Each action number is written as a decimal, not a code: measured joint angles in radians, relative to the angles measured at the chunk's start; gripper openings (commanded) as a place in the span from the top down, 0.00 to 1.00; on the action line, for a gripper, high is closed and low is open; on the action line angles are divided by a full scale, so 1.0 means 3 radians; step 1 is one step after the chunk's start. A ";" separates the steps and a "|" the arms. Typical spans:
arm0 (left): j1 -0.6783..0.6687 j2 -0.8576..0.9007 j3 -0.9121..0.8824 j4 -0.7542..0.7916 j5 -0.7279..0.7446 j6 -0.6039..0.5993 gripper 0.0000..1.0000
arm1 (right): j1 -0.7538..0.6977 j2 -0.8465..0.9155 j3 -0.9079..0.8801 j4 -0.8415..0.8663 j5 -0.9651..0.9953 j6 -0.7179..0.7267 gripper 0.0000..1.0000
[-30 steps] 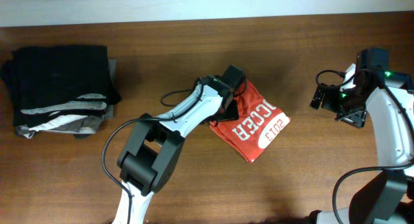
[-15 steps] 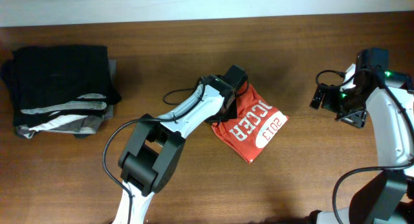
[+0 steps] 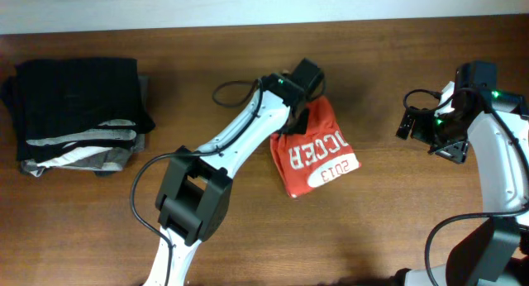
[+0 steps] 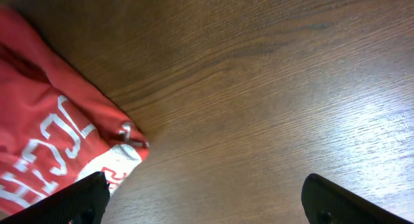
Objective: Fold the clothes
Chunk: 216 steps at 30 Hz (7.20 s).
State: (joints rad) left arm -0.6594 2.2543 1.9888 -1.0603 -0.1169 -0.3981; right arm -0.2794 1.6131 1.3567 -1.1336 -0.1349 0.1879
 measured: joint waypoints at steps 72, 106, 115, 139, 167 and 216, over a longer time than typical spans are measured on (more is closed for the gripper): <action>0.2703 0.0042 0.2472 -0.0743 -0.0704 0.0148 1.00 | 0.0000 0.0000 0.0000 0.0001 0.0000 0.0003 0.01; 0.3824 0.0318 0.2632 -0.2078 -0.0014 0.0017 0.89 | 0.0001 0.0000 0.0000 0.0001 0.0000 0.0000 0.01; 0.3947 0.0318 0.2626 -0.2080 0.0108 0.0140 0.01 | 0.0000 0.0000 0.0000 0.0001 0.0000 0.0001 0.01; 0.4269 0.0422 0.2661 -0.2054 0.1665 0.1115 0.99 | 0.0000 0.0000 0.0000 0.0001 0.0000 0.0003 0.01; 0.4164 0.0596 0.3029 -0.2085 0.2042 0.0999 0.89 | 0.0000 0.0000 0.0000 0.0001 0.0000 0.0000 0.01; 0.2632 0.0272 0.3119 -0.1837 0.1556 0.0950 0.01 | 0.0141 -0.0439 -0.0004 0.0014 0.0015 0.0001 0.01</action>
State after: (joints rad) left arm 0.1303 2.3360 2.9246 -1.6115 0.3500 -0.1131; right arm -0.2371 1.4815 1.3556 -1.1294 -0.1303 0.1883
